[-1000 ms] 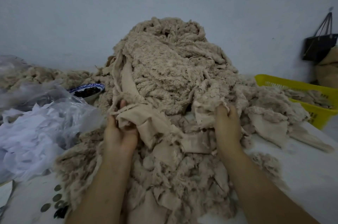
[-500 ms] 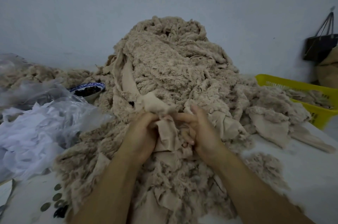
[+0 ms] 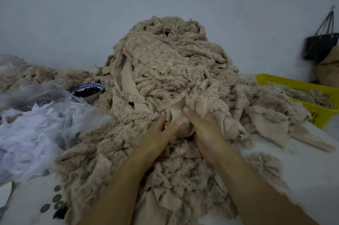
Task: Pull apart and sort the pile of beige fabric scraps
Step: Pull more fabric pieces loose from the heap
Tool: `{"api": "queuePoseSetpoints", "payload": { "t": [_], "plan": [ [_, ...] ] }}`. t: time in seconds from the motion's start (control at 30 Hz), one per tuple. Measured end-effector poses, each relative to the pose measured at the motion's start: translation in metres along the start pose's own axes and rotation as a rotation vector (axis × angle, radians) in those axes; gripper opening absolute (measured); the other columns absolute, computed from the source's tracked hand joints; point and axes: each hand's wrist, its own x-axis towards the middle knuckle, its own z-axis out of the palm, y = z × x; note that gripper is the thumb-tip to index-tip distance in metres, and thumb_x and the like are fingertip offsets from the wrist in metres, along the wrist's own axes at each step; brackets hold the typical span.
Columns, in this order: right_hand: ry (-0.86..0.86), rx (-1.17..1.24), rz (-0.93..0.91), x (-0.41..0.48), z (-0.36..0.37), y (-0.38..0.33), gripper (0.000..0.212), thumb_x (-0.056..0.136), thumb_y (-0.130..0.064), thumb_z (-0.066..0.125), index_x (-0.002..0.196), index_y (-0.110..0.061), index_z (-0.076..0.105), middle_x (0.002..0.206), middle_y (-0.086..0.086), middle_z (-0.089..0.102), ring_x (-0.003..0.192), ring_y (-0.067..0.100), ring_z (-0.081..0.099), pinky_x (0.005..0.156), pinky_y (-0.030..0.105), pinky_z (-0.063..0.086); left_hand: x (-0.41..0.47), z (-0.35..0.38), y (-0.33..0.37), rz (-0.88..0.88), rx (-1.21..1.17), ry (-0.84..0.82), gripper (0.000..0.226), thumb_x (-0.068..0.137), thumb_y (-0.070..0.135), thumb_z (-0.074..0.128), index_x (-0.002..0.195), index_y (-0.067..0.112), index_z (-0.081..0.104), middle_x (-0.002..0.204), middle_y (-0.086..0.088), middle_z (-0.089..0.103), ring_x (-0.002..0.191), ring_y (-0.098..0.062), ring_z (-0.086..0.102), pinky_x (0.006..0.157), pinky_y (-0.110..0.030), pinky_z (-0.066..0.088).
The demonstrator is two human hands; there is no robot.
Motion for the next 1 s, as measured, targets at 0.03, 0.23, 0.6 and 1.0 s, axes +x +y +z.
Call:
{"api": "queuePoseSetpoints", "payload": {
  "t": [0.03,0.23,0.6,1.0],
  "plan": [
    [-0.024,-0.062,-0.012,-0.002,0.001,0.002,0.018,0.097,-0.027,0.063,0.105,-0.016,0.075,0.102,0.004,0.077,0.101,0.016,0.072,0.094,0.038,0.055,0.000,0.001,0.000,0.028,-0.017,0.020,0.026,0.083,0.066,0.066,0.104,0.051,0.070,0.108,0.016,0.075,0.098,-0.004,0.071,0.077,-0.014,0.055],
    [0.118,0.023,0.018,0.001,0.000,0.000,0.037,0.096,-0.045,0.057,0.114,-0.014,0.070,0.108,0.003,0.076,0.107,0.018,0.070,0.100,0.041,0.052,0.008,0.001,0.004,-0.139,-0.439,0.367,0.036,0.083,0.050,0.068,0.091,0.016,0.079,0.087,-0.009,0.078,0.071,-0.020,0.075,0.053,-0.026,0.056],
    [0.163,0.368,0.064,0.006,-0.008,-0.007,0.042,0.100,-0.043,0.049,0.101,-0.002,0.060,0.048,-0.004,0.042,0.034,0.004,0.033,0.032,0.018,0.030,0.011,-0.007,0.004,-0.207,-0.551,0.307,0.060,0.087,0.064,0.051,0.098,0.011,0.077,0.078,-0.013,0.072,0.047,-0.016,0.059,0.036,-0.022,0.046],
    [-0.036,0.499,0.070,0.012,-0.014,-0.006,0.065,0.092,-0.063,0.044,0.127,-0.010,0.059,0.114,0.009,0.074,0.104,0.017,0.071,0.078,0.025,0.059,0.009,-0.007,0.000,-0.125,-0.459,0.043,0.028,0.074,0.033,0.075,0.093,0.013,0.082,0.101,-0.015,0.076,0.086,-0.020,0.074,0.073,-0.029,0.060]
  ]
}}
